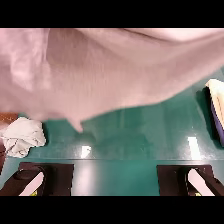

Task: Fold the shirts.

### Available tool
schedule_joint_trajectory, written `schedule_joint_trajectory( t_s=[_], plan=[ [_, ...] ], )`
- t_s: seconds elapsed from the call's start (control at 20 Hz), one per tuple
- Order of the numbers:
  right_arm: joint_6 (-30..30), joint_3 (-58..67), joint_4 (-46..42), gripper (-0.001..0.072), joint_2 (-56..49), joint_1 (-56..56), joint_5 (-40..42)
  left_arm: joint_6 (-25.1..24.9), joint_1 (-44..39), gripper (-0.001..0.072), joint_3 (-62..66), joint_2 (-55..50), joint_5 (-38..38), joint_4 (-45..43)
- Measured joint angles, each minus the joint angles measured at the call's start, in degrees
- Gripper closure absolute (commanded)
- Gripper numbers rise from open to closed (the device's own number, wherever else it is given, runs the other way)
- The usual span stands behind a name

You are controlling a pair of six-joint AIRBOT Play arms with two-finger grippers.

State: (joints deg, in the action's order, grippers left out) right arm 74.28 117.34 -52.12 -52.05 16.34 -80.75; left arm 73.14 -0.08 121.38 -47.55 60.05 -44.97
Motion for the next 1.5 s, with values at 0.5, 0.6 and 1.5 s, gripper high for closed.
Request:
schedule_joint_trajectory(
  t_s=[0.5,0.6,1.5],
  plan=[
    [8.9,-17.0,-14.3,0.0702,-10.2,-3.7,-14.9,9.1,0.0,0.0685,-33.7,-5.2,13.3,-7.7],
    [9.5,-21.0,-14.7,0.0702,-17.0,-5.9,-17.0,8.6,0.0,0.0685,-42.6,-10.0,13.5,-8.6],
    [6.3,-10.0,-15.2,0.0703,-52.0,-9.4,2.1,-8.7,0.0,0.0685,-47.5,-36.5,-23.6,-6.4]
  ],
)
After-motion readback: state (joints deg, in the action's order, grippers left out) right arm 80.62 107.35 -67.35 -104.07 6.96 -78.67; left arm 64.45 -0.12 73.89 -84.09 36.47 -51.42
